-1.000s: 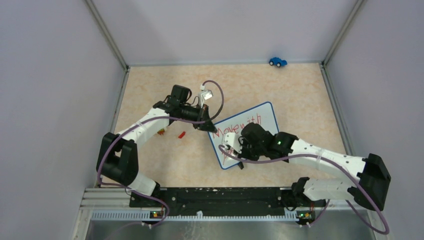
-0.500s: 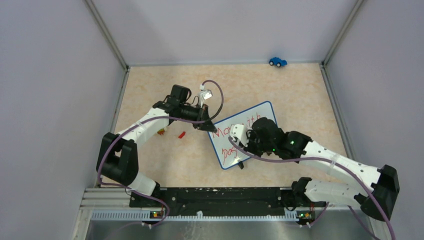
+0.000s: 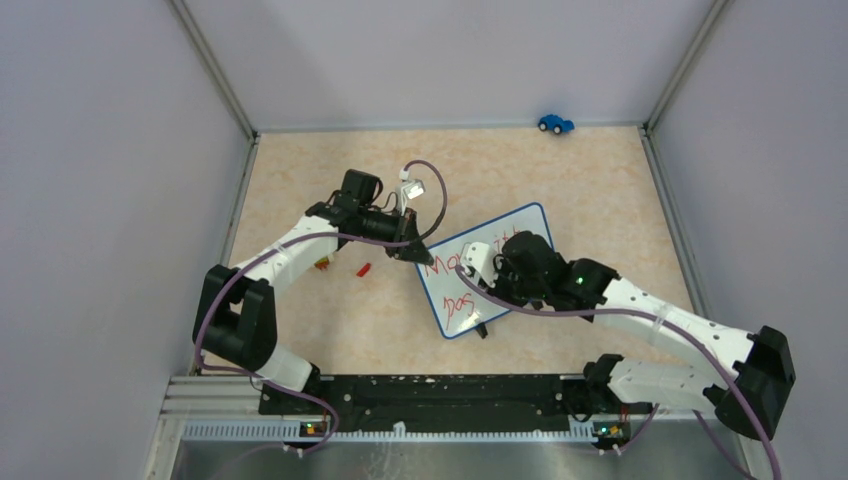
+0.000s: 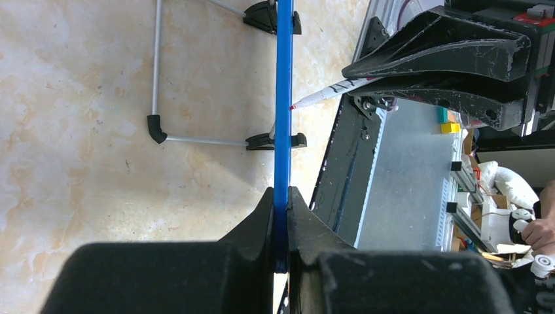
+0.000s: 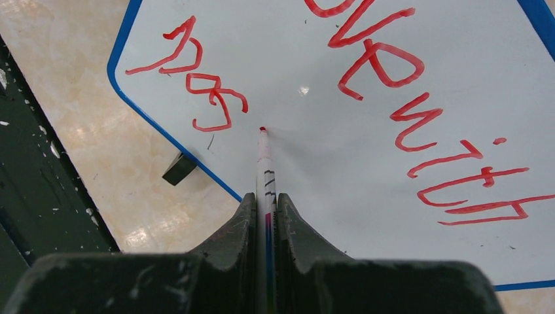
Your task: Write a sentence on the whiteboard
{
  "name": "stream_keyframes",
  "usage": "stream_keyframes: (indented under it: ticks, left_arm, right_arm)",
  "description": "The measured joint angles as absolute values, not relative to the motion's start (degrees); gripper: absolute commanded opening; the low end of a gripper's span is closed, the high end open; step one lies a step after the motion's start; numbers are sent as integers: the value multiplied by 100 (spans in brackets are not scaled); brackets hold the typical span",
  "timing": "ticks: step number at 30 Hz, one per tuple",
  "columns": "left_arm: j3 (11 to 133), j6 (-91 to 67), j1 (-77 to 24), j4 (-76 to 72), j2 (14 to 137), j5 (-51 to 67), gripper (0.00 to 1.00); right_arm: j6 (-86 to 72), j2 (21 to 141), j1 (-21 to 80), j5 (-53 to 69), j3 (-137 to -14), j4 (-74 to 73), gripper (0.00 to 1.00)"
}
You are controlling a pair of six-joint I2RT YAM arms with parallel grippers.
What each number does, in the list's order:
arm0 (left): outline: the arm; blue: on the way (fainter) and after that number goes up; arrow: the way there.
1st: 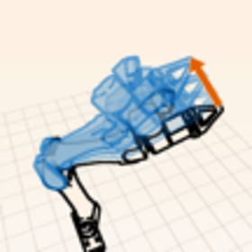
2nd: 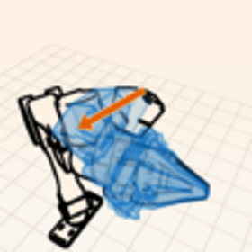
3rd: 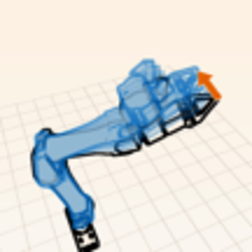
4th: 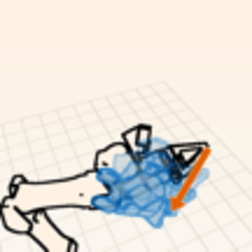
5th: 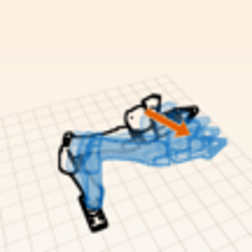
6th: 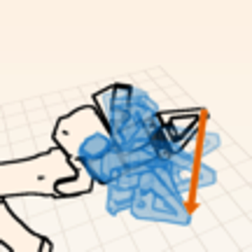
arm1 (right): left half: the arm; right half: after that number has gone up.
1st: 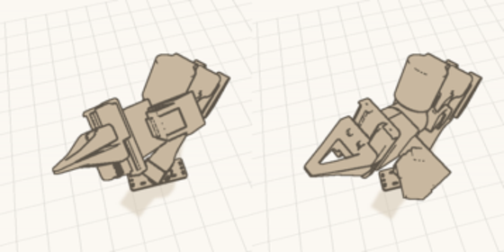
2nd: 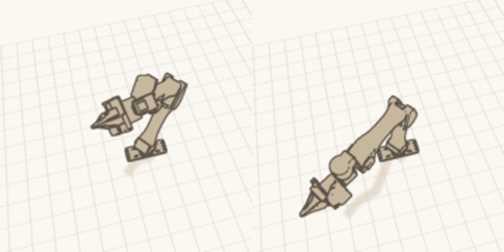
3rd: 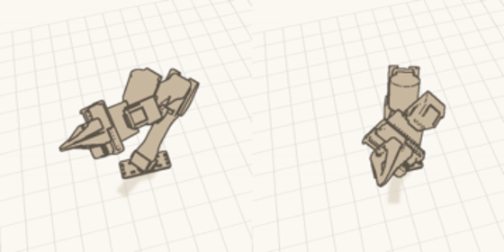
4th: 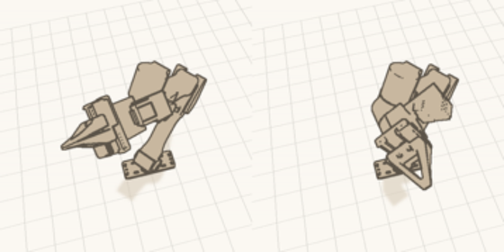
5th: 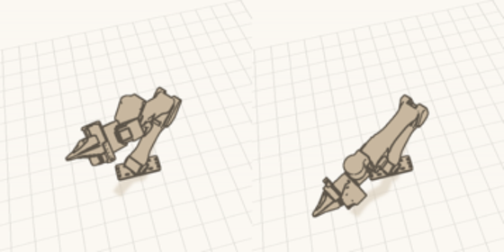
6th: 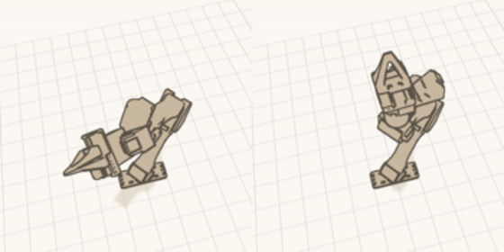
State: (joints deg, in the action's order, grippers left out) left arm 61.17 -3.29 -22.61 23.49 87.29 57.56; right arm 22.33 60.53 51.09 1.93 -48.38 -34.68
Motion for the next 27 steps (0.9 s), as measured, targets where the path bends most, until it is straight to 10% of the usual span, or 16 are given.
stream_keyframes:
  ticks: [27]
  left_arm:
    - [6117, -331, -2259, 2331, 8729, 5756, 0]
  right_arm:
    - [2292, 6206, 5137, 370, -4882, -3533, 0]
